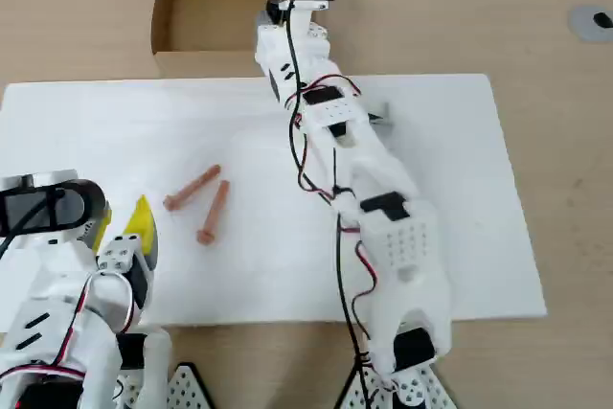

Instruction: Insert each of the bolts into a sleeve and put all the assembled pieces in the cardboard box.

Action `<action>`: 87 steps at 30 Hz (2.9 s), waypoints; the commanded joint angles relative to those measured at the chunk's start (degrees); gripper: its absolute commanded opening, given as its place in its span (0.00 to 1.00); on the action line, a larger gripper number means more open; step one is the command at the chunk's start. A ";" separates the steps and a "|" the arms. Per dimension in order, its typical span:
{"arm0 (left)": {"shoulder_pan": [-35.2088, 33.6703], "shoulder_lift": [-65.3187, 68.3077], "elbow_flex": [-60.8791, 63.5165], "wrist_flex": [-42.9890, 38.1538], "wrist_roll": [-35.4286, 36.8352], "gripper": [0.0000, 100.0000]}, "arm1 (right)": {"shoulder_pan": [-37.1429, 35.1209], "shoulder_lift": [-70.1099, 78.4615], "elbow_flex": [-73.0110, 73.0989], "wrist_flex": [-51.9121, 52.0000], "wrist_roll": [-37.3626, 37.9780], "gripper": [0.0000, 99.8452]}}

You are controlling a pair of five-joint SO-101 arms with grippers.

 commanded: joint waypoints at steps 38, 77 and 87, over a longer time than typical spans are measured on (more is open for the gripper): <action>-0.62 0.48 0.00 0.35 0.26 0.15 | 2.86 40.13 -70.37 33.67 16.09 0.03; -0.62 0.57 4.92 0.97 0.26 0.15 | 6.29 22.73 -82.07 85.36 16.00 0.20; -3.52 1.27 4.84 -5.89 0.18 0.14 | 12.70 17.71 -82.07 105.23 17.93 0.20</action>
